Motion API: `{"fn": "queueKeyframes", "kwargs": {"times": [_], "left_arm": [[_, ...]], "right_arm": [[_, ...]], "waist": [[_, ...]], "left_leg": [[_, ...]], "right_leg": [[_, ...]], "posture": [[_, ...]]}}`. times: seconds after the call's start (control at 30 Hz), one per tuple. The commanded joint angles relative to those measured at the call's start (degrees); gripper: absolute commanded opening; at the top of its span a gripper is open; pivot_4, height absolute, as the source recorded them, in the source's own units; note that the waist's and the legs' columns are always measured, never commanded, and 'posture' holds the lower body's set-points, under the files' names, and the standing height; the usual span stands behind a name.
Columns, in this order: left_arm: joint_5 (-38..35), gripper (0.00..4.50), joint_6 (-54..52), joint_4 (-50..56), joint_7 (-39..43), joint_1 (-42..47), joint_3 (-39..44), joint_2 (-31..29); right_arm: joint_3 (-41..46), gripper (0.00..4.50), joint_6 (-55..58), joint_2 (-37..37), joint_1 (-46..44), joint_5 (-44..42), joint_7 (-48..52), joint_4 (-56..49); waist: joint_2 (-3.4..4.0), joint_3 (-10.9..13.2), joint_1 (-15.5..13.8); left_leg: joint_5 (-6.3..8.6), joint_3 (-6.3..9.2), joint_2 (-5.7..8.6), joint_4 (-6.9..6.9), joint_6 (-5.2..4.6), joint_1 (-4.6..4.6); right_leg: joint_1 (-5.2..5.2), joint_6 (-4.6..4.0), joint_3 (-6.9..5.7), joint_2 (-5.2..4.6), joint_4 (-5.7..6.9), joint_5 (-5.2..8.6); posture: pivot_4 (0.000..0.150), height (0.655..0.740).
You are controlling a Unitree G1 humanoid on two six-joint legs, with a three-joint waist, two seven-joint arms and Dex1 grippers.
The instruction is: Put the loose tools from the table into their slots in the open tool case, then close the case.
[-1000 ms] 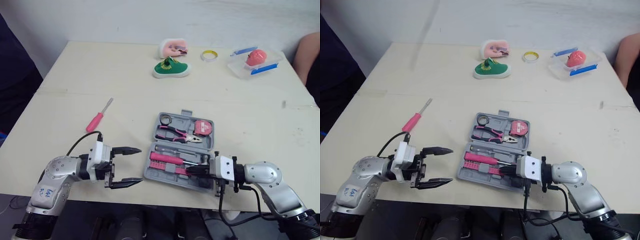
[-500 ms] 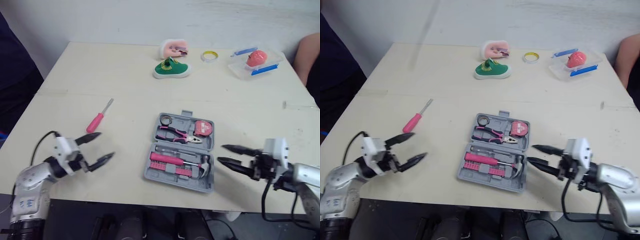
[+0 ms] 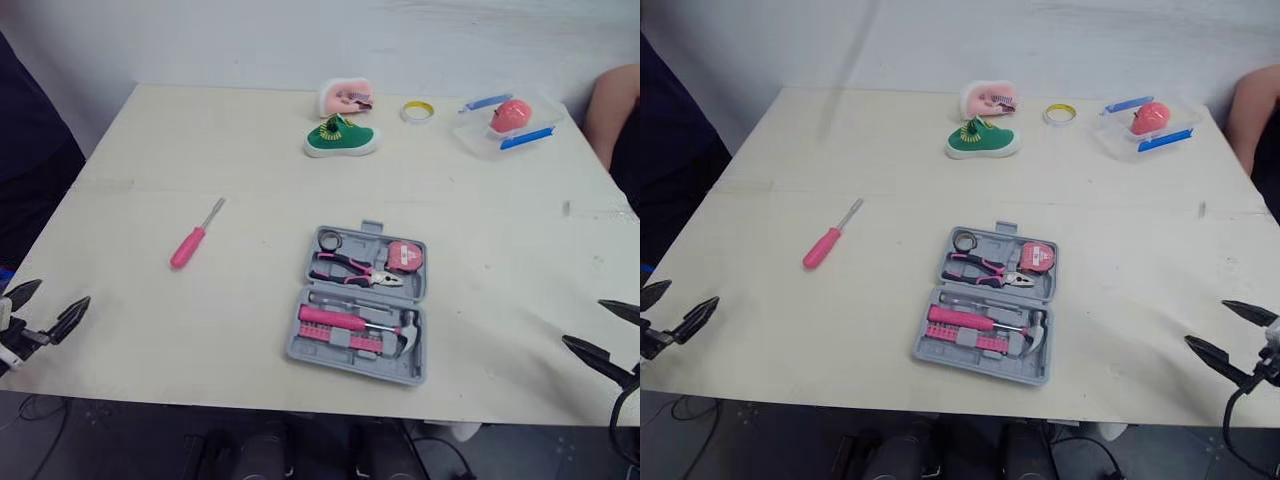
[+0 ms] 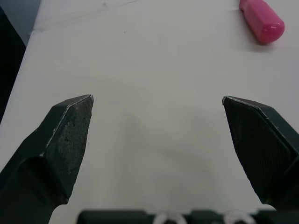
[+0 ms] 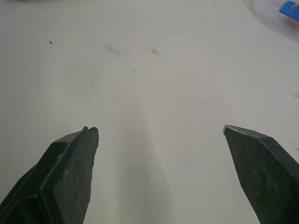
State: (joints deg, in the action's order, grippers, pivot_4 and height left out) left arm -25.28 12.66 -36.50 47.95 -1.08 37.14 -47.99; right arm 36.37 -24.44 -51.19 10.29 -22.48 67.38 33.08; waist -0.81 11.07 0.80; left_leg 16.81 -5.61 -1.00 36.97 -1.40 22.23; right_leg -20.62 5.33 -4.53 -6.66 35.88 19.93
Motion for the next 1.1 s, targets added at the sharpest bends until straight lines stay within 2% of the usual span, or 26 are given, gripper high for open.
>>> {"fn": "queueKeyframes", "kwargs": {"times": [0.03, 0.2, 0.3, 0.4, 0.47, 0.57, 0.7, 0.8, 1.1], "left_arm": [[-0.5, 4.50, 0.0, 3.2, -3.1, -2.8, 3.4, 0.1], [-0.1, 4.50, -3.2, 13.2, -5.8, -4.3, 0.9, 2.7], [0.7, 4.50, -6.6, 19.2, -7.2, -3.3, -1.9, 3.4], [1.1, 4.50, -11.2, 23.0, -9.0, -1.1, -4.4, 3.2], [0.7, 4.50, -13.9, 24.9, -9.8, 0.5, -5.2, 3.4], [0.4, 4.50, -22.7, 29.3, -12.8, 4.1, -8.2, 2.9], [-1.8, 4.50, -43.2, 35.6, -18.7, 13.1, -14.5, 2.7], [-0.3, 4.50, -51.0, 34.7, -21.6, 17.8, -17.5, 3.0], [5.7, 4.50, -54.8, 23.9, -21.5, 29.9, -26.9, 5.5]], "right_arm": [[3.8, 4.46, -4.1, -1.4, 1.6, -0.4, -1.2, 5.3], [1.8, 4.46, -7.8, 0.7, -1.6, -2.0, 1.3, 8.0], [0.7, 4.46, -9.2, 2.9, -4.6, -4.7, 6.2, 8.1], [0.0, 4.46, -9.3, 5.5, -7.3, -8.0, 10.2, 6.3], [-0.6, 4.46, -7.6, 6.8, -8.1, -9.2, 10.7, 4.4], [-3.7, 4.46, -5.6, 10.8, -7.9, -13.2, 13.6, -4.9], [-10.3, 4.46, -2.0, 16.8, -8.9, -16.4, 11.3, -22.6], [-13.0, 4.46, -0.6, 18.3, -9.8, -16.2, 10.2, -28.0], [-20.1, 4.46, 5.1, 19.8, -10.6, -15.8, 8.5, -37.1]], "waist": [[0.00, 0.0, 0.4], [-0.02, 0.0, 0.8], [-0.02, 0.0, 0.8], [0.02, 0.0, 0.8], [0.03, 0.0, 0.8], [0.03, 0.0, 0.8], [0.03, 0.0, 0.6], [0.08, 0.0, 0.6], [0.04, 0.0, 0.5]], "left_leg": [[0.02, 0.00, -0.01, -0.02, 0.04, 0.00], [0.03, -0.01, -0.01, 0.00, 0.03, -0.08], [0.01, 0.00, -0.04, 0.00, 0.06, -0.10], [-0.15, 0.00, -0.04, -0.04, 0.33, -0.09], [-0.28, -0.02, -0.04, -0.04, 0.10, -0.07], [-0.31, -0.03, -0.03, -0.01, 0.03, -0.07], [-0.30, 0.12, -0.04, 0.03, 0.24, -0.06], [-0.34, 0.09, 0.03, 0.03, 0.29, -0.05], [-0.45, 0.04, 0.02, 0.15, 0.06, 0.00]], "right_leg": [[0.00, -0.01, 0.00, 0.00, -0.02, 0.01], [0.06, -0.02, 0.05, -0.01, 0.02, 0.01], [0.06, -0.02, 0.05, 0.00, 0.07, 0.01], [0.04, -0.02, 0.04, 0.03, 0.05, 0.01], [0.04, -0.02, 0.03, 0.05, 0.06, 0.01], [0.07, -0.02, 0.03, 0.04, 0.07, 0.01], [0.08, -0.02, -0.04, 0.05, 0.23, 0.01], [0.03, -0.01, 0.00, 0.04, 0.32, 0.00], [0.01, 0.00, -0.03, 0.11, 0.55, 0.01]], "posture": [[0.150, 0.7400], [0.150, 0.7400], [0.150, 0.7400], [0.150, 0.7400], [0.150, 0.7400], [0.150, 0.7400], [0.150, 0.7400], [0.150, 0.7400], [0.150, 0.7400]]}}
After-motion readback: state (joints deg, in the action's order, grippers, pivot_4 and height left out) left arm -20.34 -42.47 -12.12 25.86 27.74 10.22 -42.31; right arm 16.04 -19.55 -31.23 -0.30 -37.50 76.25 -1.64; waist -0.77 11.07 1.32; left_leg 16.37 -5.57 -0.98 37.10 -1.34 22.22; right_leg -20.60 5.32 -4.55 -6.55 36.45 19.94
